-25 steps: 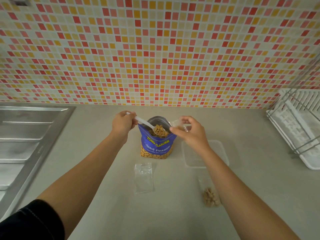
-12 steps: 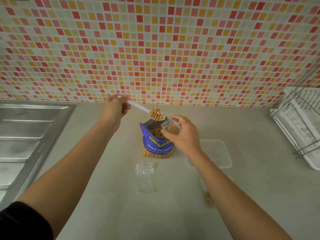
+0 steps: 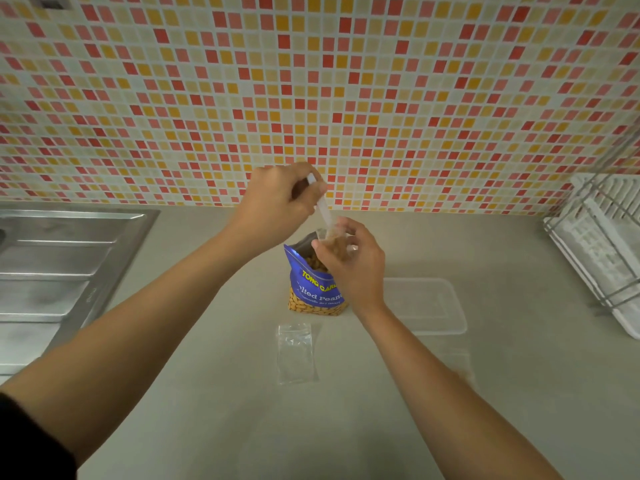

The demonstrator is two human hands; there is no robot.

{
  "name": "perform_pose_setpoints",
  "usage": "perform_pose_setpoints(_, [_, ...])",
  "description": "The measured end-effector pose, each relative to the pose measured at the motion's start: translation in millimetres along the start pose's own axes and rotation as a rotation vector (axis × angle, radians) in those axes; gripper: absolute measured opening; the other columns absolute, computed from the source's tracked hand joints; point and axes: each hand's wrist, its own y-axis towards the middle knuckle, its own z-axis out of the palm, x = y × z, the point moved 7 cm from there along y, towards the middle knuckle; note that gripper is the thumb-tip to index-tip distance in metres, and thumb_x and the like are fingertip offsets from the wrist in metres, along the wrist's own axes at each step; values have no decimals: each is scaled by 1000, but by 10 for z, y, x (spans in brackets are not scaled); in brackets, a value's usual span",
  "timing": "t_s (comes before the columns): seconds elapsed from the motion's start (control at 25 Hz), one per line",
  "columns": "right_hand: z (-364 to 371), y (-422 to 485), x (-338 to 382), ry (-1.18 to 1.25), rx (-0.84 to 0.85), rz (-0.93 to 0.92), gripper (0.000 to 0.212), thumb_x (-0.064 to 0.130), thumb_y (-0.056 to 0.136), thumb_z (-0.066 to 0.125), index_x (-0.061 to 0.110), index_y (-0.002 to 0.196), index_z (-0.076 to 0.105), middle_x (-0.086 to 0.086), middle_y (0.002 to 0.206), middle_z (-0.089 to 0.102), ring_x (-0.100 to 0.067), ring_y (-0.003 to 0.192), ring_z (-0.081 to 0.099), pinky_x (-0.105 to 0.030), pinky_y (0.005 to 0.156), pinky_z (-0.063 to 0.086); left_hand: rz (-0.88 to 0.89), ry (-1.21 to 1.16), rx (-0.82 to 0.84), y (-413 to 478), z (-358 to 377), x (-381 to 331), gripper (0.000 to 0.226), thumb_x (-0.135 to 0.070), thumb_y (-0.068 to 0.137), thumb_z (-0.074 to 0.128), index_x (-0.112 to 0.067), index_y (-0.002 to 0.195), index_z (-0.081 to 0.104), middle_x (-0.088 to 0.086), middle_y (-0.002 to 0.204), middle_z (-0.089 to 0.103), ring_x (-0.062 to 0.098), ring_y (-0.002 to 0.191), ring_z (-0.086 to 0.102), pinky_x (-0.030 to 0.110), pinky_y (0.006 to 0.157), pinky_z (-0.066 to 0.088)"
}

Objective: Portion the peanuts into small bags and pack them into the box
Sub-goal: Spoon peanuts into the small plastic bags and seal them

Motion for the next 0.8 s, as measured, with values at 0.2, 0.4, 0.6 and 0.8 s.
perform_pose_setpoints(0.2, [-28, 0, 85, -5, 5, -45, 44, 35, 71, 77, 23, 110, 60, 12, 104, 64, -5, 91, 60, -25, 78, 51, -7, -76, 174, 67, -76, 47, 16, -27, 91, 55, -15, 87, 65, -1, 70, 66, -2, 60, 60, 9, 61, 43])
perform_pose_setpoints(0.4, [-230, 37, 56, -50, -24, -32, 41, 38, 65, 81, 24, 98, 61, 11, 90, 67, -5, 81, 63, -25, 75, 52, -167, -343, -170, 151, -413, 402, 15, -23, 92, 53, -14, 86, 64, 1, 71, 63, 3, 62, 59, 20, 61, 49])
perform_pose_setpoints(0.6, [-487, -19, -50, -104, -47, 6, 36, 45, 62, 81, 24, 69, 53, 4, 59, 62, -13, 54, 58, -30, 58, 50, -470, -291, 25, -171, 389, 994, 13, -17, 89, 58, -19, 77, 64, 3, 65, 61, 18, 63, 56, 40, 75, 52])
perform_pose_setpoints(0.8, [-756, -69, -170, -163, -75, 40, 43, 43, 63, 81, 22, 57, 44, -5, 50, 58, -9, 44, 44, -27, 55, 42, -567, -80, 20, -402, 662, 1158, 44, -31, 85, 63, -6, 120, 54, 9, 99, 58, 22, 86, 54, 34, 84, 44])
